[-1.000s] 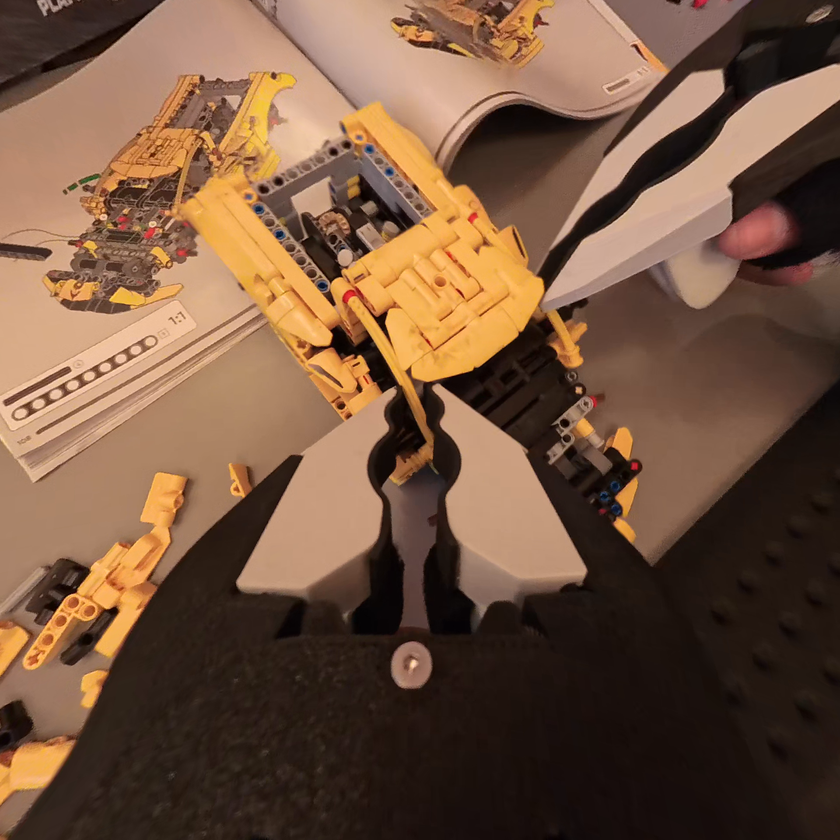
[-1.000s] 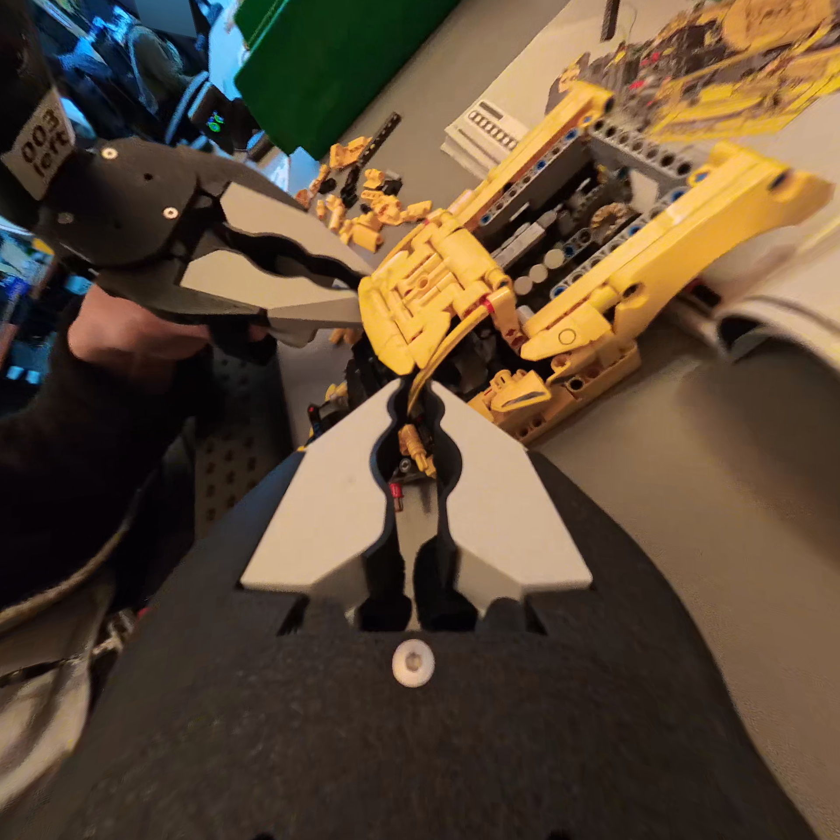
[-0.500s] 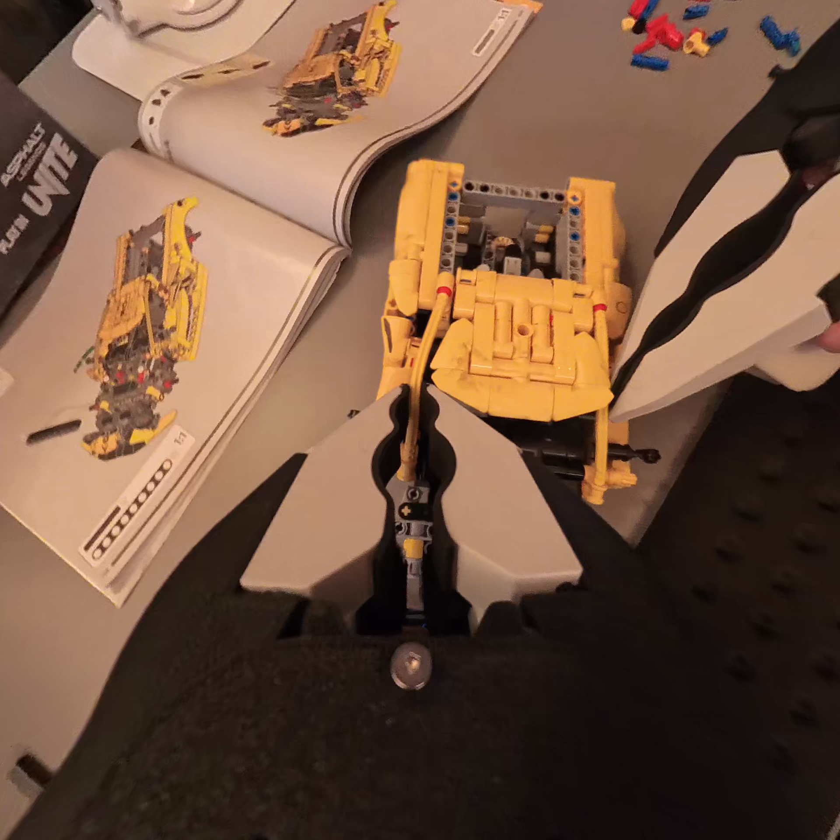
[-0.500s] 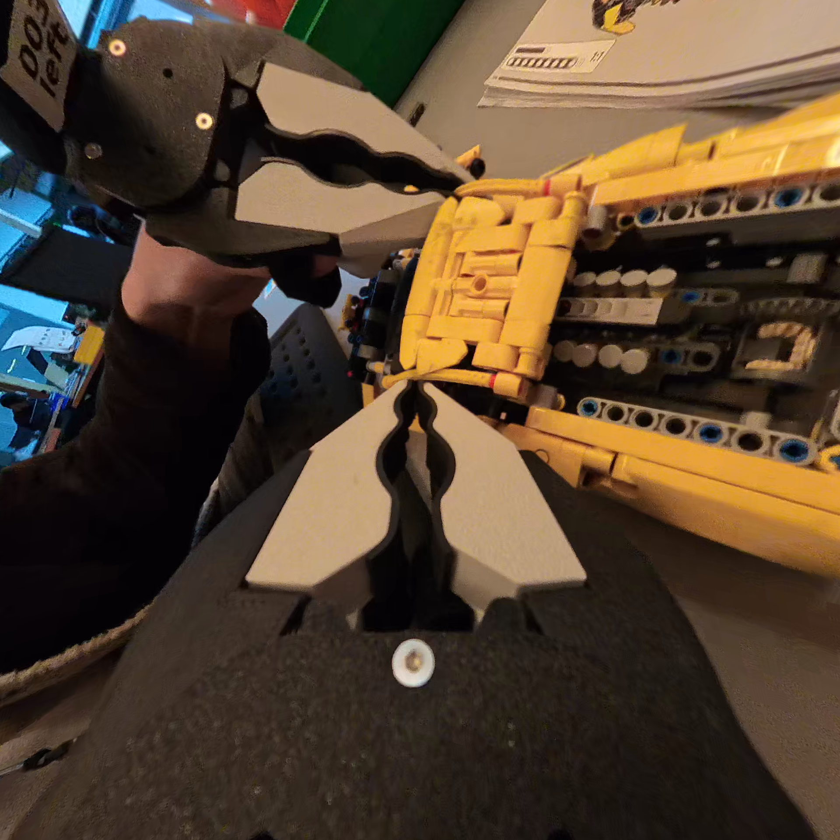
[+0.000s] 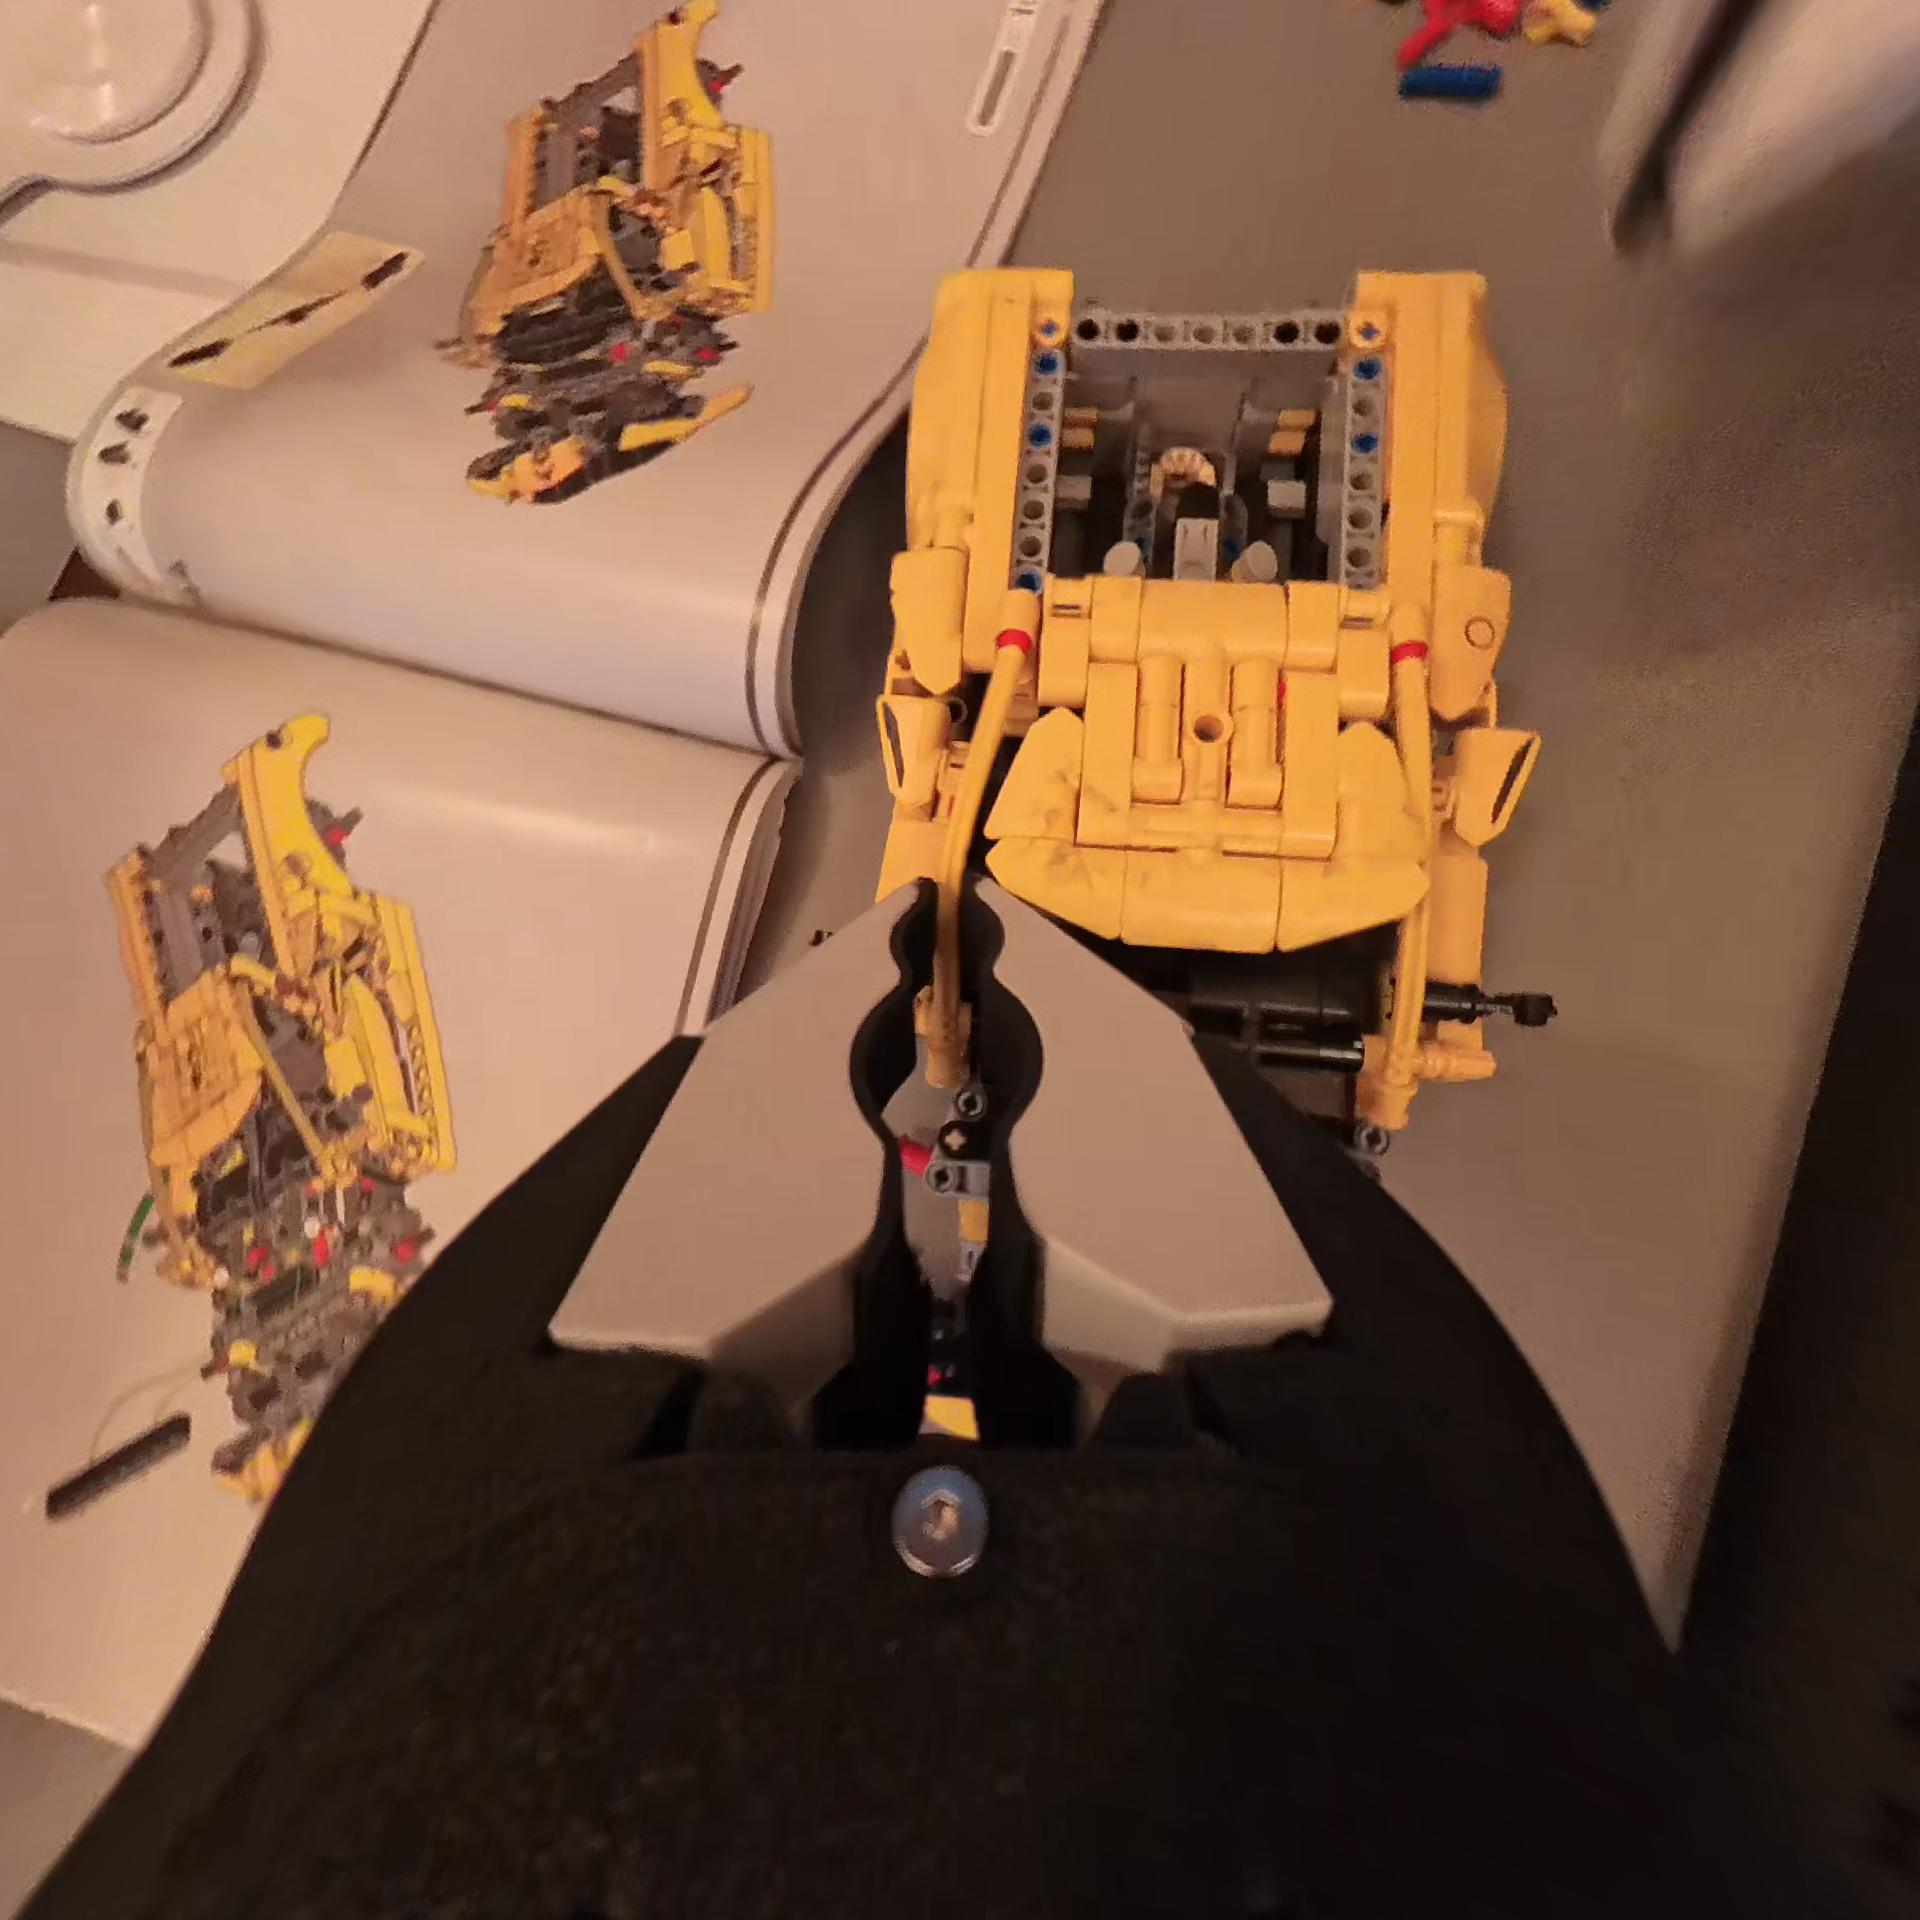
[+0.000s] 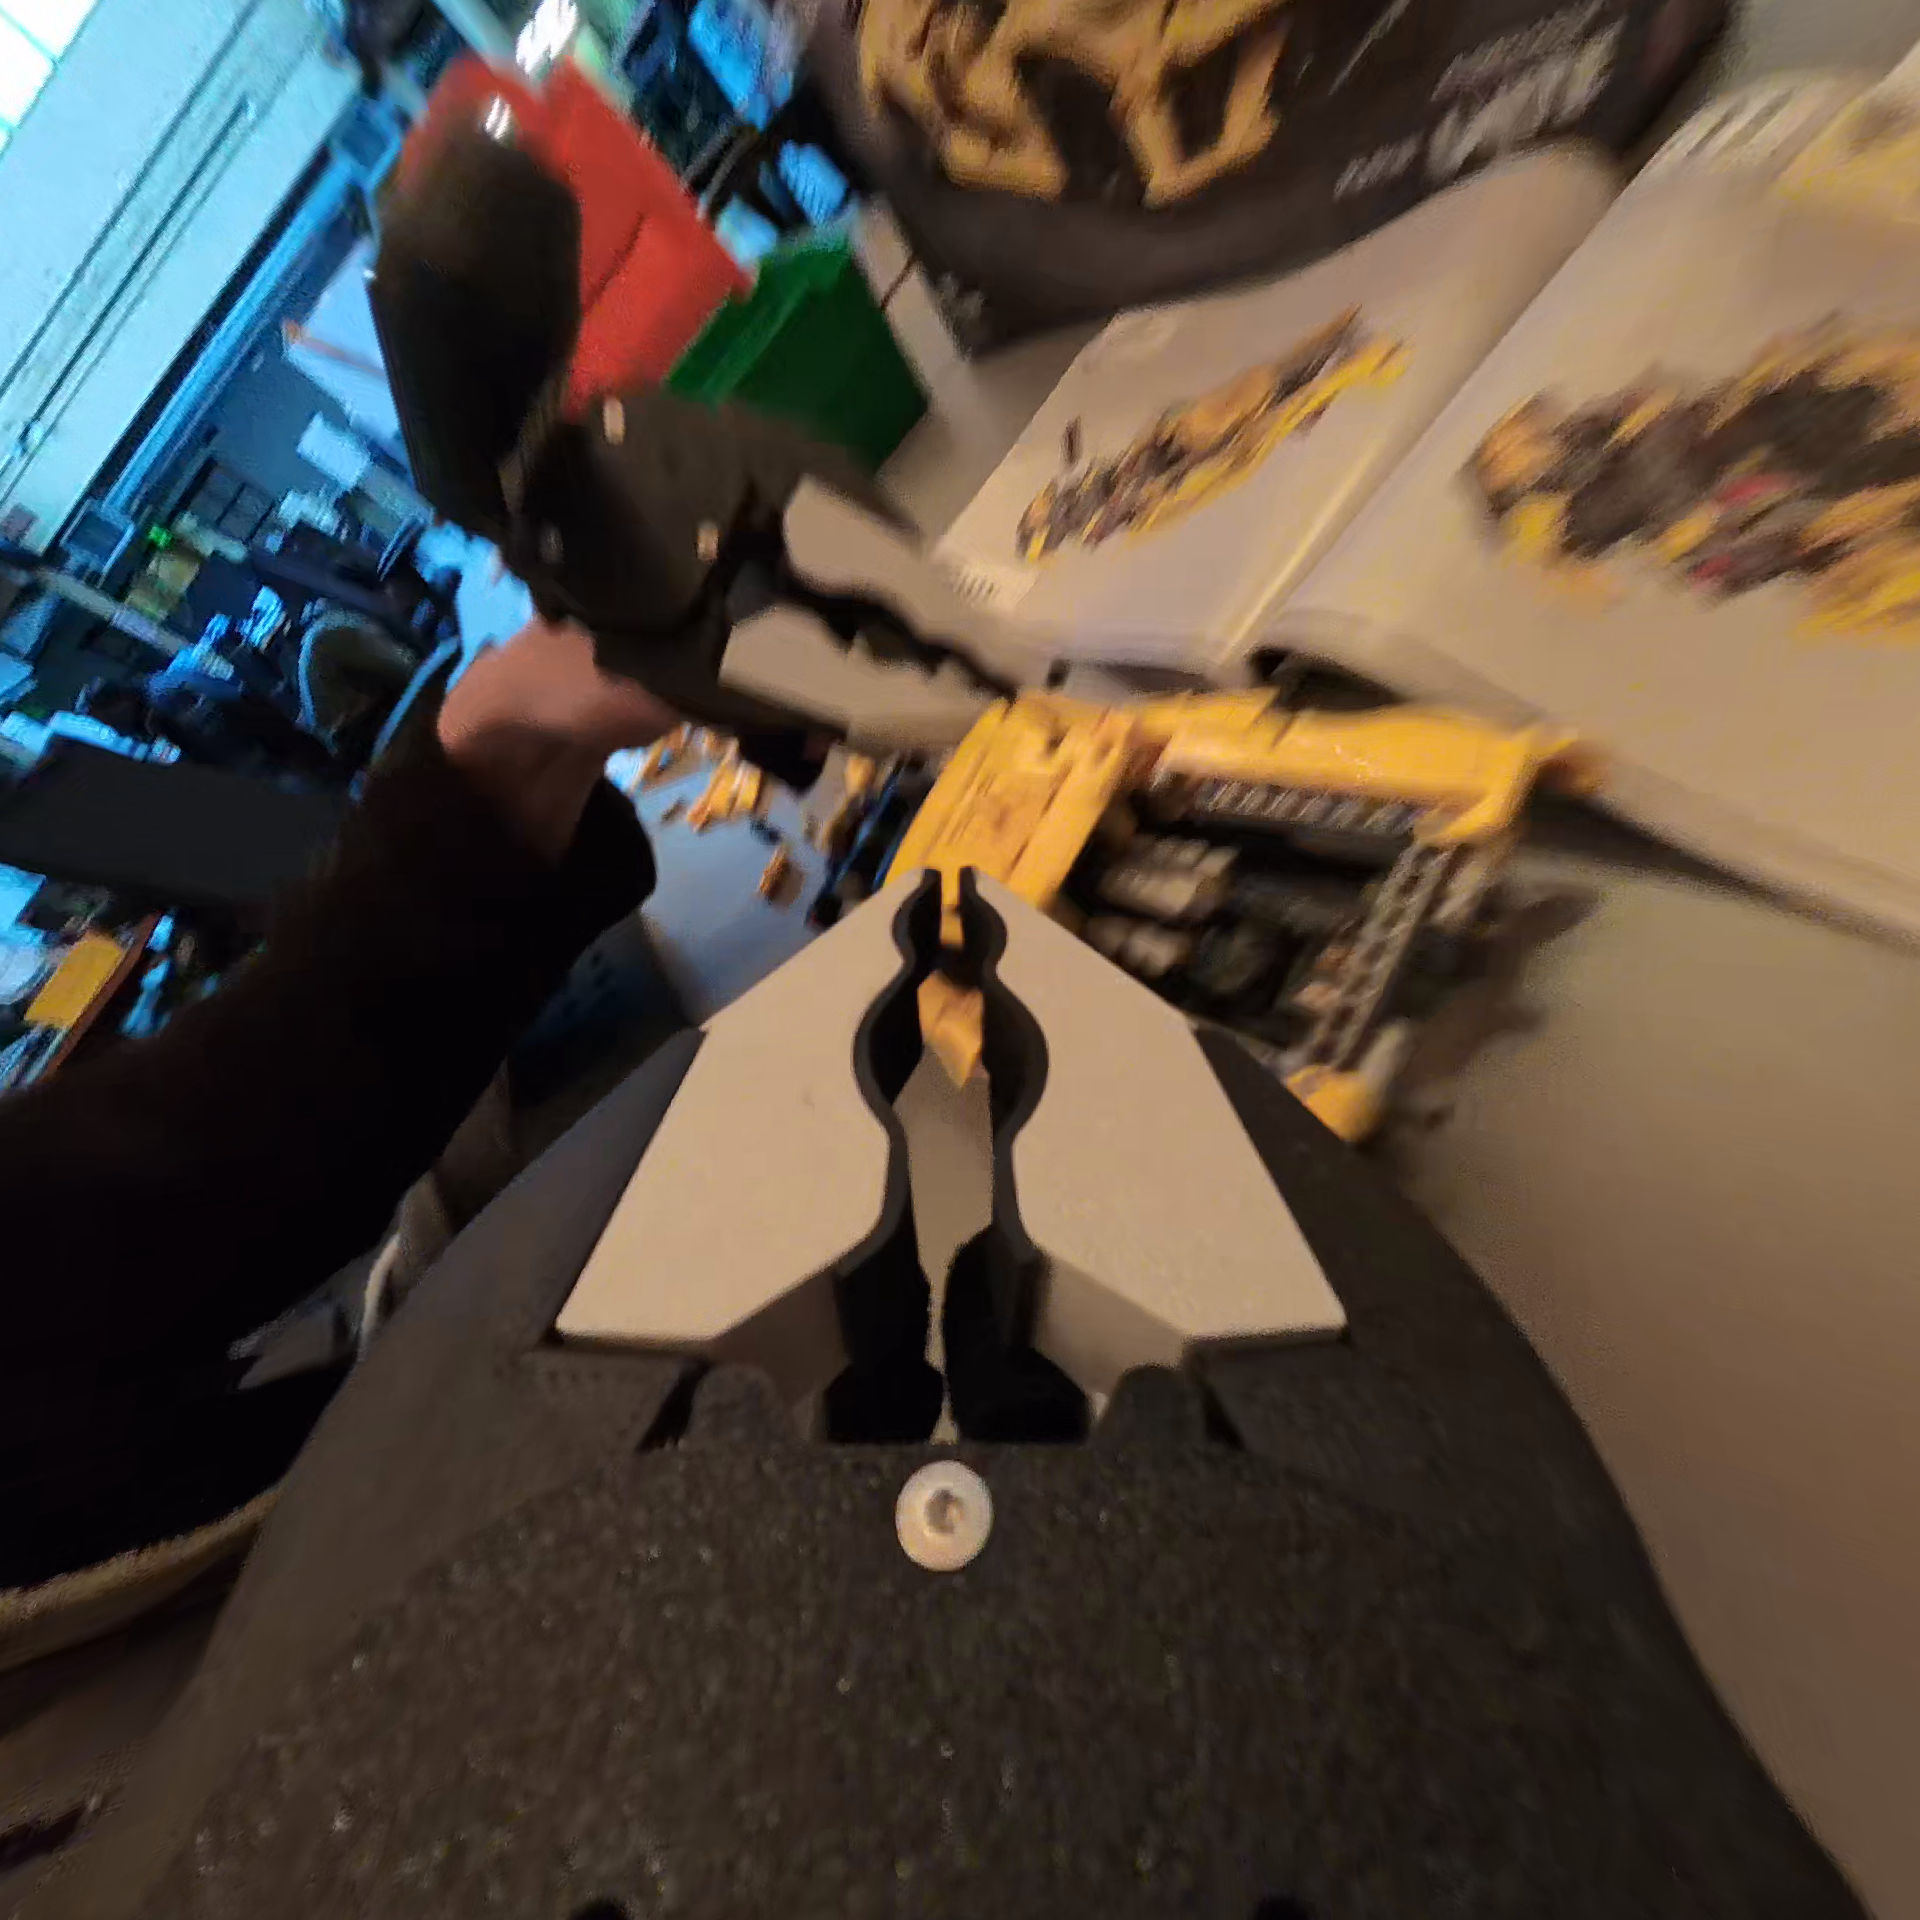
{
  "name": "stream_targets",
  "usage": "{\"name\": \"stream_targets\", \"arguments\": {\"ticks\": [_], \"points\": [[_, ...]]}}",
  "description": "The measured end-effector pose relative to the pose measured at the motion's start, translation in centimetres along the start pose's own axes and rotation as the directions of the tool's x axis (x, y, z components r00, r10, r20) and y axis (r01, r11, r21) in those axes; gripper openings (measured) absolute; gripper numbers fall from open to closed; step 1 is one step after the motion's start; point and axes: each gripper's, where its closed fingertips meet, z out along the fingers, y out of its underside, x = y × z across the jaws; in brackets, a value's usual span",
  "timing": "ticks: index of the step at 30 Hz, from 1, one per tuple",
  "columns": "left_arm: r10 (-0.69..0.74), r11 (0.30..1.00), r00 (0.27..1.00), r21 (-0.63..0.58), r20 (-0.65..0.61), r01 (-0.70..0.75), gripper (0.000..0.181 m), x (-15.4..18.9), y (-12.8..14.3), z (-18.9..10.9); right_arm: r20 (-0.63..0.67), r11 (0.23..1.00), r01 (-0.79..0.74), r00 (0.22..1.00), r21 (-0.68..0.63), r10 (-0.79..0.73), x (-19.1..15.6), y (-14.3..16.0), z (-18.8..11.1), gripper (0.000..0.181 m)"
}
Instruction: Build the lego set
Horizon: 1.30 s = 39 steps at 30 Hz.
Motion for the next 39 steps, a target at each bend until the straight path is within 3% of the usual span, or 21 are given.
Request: {"name": "stream_targets", "arguments": {"ticks": [4,7,9,11,13,15,18,22,25,29,31,34,37,39], "points": [[0.033,0.997,0.994,0.068,-0.102,-0.026,0.003,0.8,-1.1,0.8,-0.188,0.973,0.124,0.978,0.195,-0.087,6.1,-9.1,-2.7,0.002],[-0.016,0.994,0.996,0.102,-0.093,0.026,0.004,0.9,-1.2,0.6,-0.281,0.924,0.151,0.958,0.351,-0.05,10.7,-12.7,-3.5,0.013],[-0.022,0.986,0.998,0.163,-0.057,0.031,0.015,1.2,-1.1,-0.3,-0.351,0.889,0.195,0.935,0.414,-0.041,12.7,-12.1,-4.4,0.019],[-0.056,0.96,0.998,0.276,-0.007,0.055,0.017,0.6,-1.2,-2.0,-0.487,0.896,0.234,0.873,0.377,-0.023,15.4,-9.7,-5.4,0.019],[-0.127,0.908,0.991,0.407,0.049,0.097,0.017,-1.4,-1.9,-4.1,-0.505,0.928,0.186,0.863,0.323,0.003,15.7,-9.0,-6.3,0.022],[-0.252,0.826,0.967,0.531,0.045,0.191,0.017,-3.7,-2.9,-6.4,-0.6,0.923,0.224,0.8,0.313,0.009,17.6,-9.0,-7.8,0.017],[-0.369,0.692,0.922,0.628,-0.119,0.357,0.022,-4.6,-3.4,-8.3,-0.535,0.95,0.033,0.832,0.31,0.145,19.5,-7.1,-7.9,0.033],[-0.415,0.706,0.91,0.622,-0.025,0.339,0.025,-6.2,-2.1,-8.0,-0.421,0.941,-0.182,0.858,0.286,0.294,20.0,-5.3,-7.5,0.053],[-0.436,0.691,0.9,0.641,0.0,0.335,0.025,-6.8,-2.3,-7.8,-0.4,0.949,-0.187,0.873,0.254,0.279,19.4,-5.2,-7.1,0.053],[-0.415,0.769,0.91,0.53,-0.014,0.358,0.025,-6.6,-2.9,-5.7,-0.446,0.98,-0.117,0.877,0.161,0.178,18.2,-5.7,-6.5,0.051],[-0.414,0.844,0.91,0.376,0.001,0.384,0.025,-6.8,-3.4,-4.1,-0.458,0.997,-0.083,0.886,0.006,0.076,16.5,-6.4,-6.0,0.049],[-0.435,0.883,0.9,0.188,-0.015,0.43,0.025,-8.3,-5.4,-1.3,-0.463,0.968,-0.052,0.884,-0.245,-0.069,14.8,-8.0,-5.5,0.045],[-0.441,0.897,0.894,-0.068,-0.077,0.436,0.025,-8.2,-5.1,2.7,-0.411,0.976,-0.084,0.912,-0.201,-0.006,15.2,-11.3,-3.5,0.041],[-0.446,0.895,0.892,-0.06,-0.08,0.442,0.025,-8.3,-5.7,4.1,-0.423,0.964,-0.199,0.9,-0.177,0.108,17.1,-10.2,-3.1,0.053]]}}
